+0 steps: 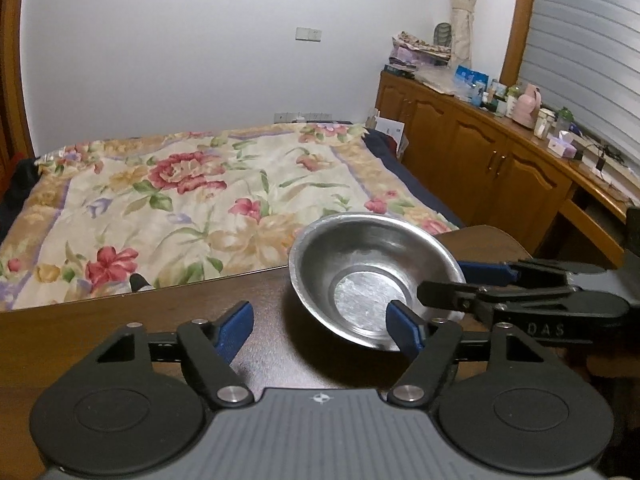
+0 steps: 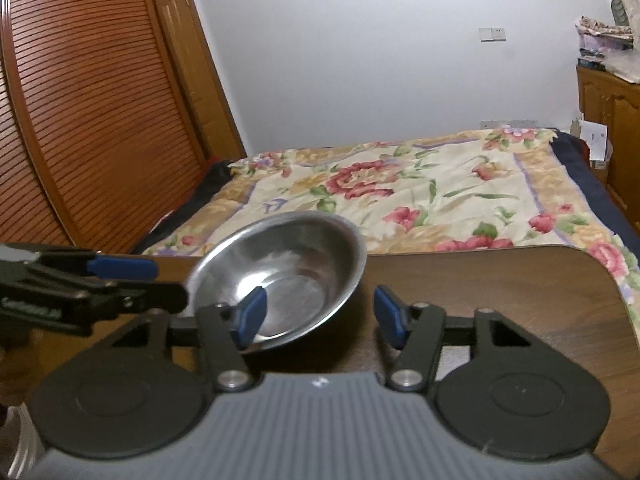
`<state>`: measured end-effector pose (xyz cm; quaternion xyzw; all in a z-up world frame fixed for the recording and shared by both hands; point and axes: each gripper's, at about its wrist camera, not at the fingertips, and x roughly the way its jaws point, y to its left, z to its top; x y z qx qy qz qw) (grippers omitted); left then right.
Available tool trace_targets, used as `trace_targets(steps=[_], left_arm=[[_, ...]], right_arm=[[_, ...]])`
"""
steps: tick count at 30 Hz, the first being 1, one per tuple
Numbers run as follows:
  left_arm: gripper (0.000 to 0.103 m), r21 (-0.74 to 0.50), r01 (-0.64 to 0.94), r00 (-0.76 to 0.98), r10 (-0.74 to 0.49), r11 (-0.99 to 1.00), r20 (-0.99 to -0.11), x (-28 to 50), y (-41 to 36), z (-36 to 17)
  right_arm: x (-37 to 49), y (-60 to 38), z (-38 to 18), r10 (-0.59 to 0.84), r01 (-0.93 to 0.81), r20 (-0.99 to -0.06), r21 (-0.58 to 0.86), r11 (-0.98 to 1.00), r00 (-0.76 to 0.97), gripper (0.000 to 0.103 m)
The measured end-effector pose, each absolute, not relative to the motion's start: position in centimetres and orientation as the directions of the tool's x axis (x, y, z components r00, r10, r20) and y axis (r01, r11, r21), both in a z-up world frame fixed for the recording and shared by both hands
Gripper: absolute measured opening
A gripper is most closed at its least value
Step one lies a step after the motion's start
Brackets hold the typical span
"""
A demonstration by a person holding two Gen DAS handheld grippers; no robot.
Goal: Organize plates and bowls
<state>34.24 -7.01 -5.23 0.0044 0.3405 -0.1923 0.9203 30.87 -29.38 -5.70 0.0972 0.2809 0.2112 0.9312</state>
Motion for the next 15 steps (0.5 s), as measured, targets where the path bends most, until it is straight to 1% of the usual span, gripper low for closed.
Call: trace_targets(steps=[2,4,7,9,12,15], left_arm=[[0.067,-0.142,0.353,0.685,-0.359,0.925,-0.634,34.7,-7.1,-5.4],[0.061,-0.152,0.355,0.676,-0.365,0.923,-0.64,35.0,-7.4,-5.5],[0.057,-0.15,0.356,0.67,-0.364,0.922,-0.647,35.2,-7.8,-5.8],[0.054,-0.154,0.357,0.667,-0.367,0.921,-0.649,35.4,-7.9,-5.9],[0.052,-0.162,0.355,0.664,-0.371,0.921,-0.65,35.7,-7.9,-6.1],[0.045,-0.169,0.359,0.662,-0.378,0.918,-0.648,35.8,-8.0,-6.3]], right_arm=[[31.0,-29.4,-5.7,0.454,-0.341,-0.483,0.307,0.889,0.749,0.057],[30.9,-29.4,-5.8,0.455,-0.339,-0.485,0.311,0.888,0.747,0.052],[31.0,-29.4,-5.9,0.456,-0.338,-0.486,0.314,0.887,0.746,0.048],[30.9,-29.3,-5.8,0.455,-0.339,-0.486,0.311,0.888,0.746,0.048],[31.0,-29.4,-5.9,0.46,-0.341,-0.486,0.316,0.885,0.743,0.048],[30.9,-29.4,-5.8,0.463,-0.345,-0.484,0.316,0.884,0.743,0.045]])
